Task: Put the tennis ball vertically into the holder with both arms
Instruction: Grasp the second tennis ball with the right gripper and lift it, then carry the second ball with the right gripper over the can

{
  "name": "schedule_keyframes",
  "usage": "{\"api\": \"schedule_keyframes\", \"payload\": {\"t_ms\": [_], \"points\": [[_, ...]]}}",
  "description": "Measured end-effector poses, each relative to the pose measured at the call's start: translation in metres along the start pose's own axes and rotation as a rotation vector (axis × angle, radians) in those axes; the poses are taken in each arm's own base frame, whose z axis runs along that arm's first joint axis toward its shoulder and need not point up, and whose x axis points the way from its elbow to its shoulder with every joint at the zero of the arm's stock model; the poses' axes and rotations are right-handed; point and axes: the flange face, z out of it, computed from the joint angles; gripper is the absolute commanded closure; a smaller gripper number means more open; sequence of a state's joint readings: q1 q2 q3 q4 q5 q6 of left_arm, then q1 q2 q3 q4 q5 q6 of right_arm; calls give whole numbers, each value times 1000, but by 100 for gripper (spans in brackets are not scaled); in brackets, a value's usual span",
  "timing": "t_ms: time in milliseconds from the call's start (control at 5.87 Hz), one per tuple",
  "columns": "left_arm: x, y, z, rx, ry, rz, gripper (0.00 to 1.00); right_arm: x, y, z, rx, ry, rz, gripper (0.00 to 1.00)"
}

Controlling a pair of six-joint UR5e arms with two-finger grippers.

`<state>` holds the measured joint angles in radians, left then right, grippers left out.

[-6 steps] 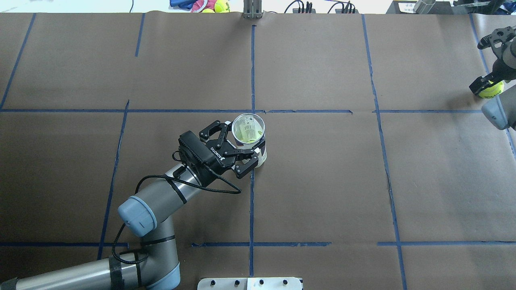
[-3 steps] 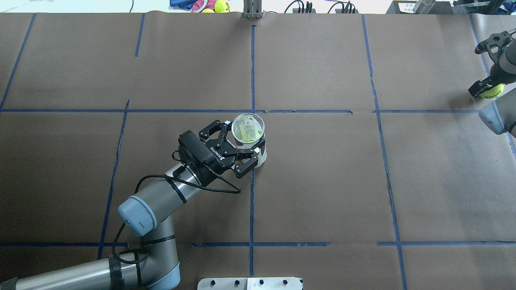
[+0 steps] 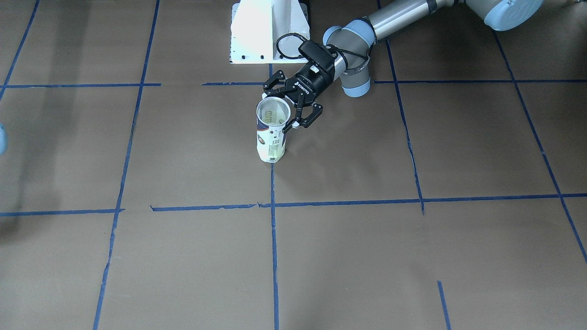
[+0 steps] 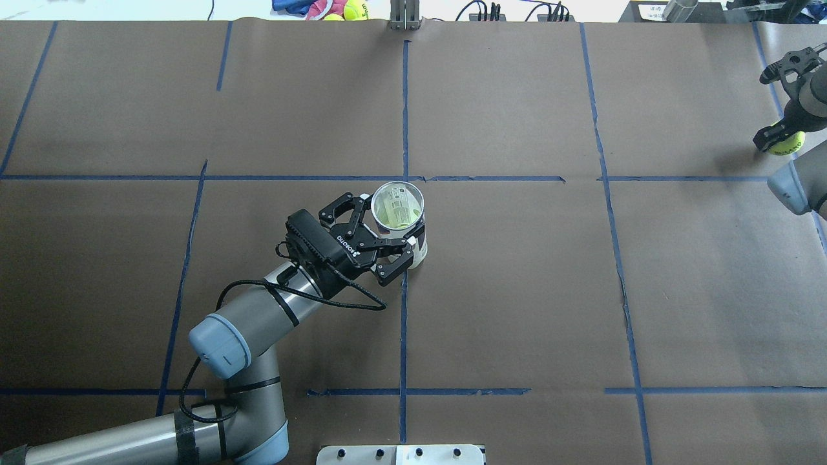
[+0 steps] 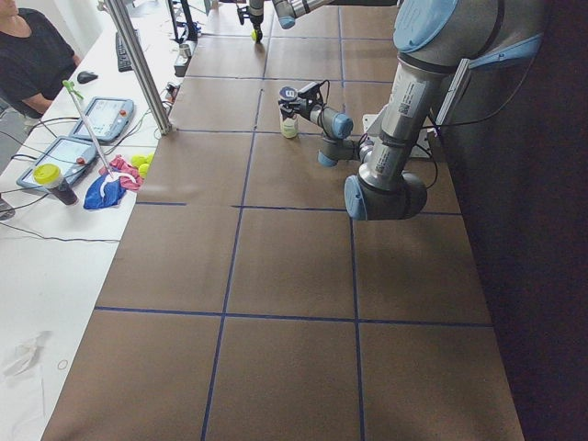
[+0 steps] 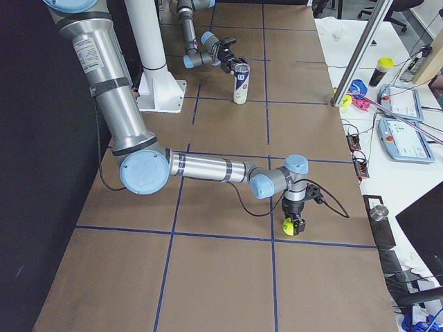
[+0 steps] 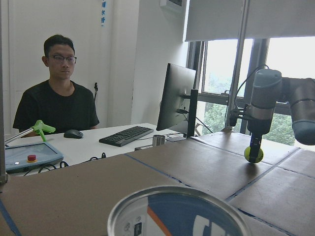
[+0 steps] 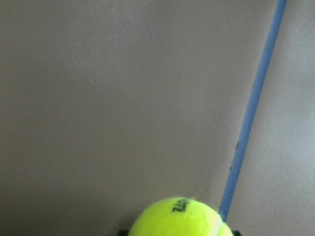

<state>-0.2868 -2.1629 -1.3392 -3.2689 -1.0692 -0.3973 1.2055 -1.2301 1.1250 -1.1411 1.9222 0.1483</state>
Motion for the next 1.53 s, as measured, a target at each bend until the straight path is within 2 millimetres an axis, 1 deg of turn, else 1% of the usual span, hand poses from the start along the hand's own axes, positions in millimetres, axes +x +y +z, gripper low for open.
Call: {"api": "schedule_keyframes", "payload": {"t_ms": [170,341,511,681,852,1022,1192,1363,1533], "points": [[0,0,0,0,0,0,13,-24,-16,-66,41,-43,1,97],[1,0,0,0,0,0,13,-66,-27,-152,60,-106,30,97],[1,0,0,-1,1,0,13,-116,-23,-226,79,-214,101,97],[2,0,1,-1,1,-1,13,-174,-20,-278,83,-352,189,97],[3,0,1,-2,2,-1,13,-250,-24,-323,56,-486,282,96],[3,0,1,-2,2,-1,13,-328,-26,-361,20,-601,365,96],[3,1,1,-3,2,0,13,-398,-20,-388,9,-714,427,96],[3,1,2,-3,1,0,13,-451,-11,-399,30,-779,466,96],[3,0,2,-4,1,0,13,-495,-6,-404,70,-799,489,96]]}}
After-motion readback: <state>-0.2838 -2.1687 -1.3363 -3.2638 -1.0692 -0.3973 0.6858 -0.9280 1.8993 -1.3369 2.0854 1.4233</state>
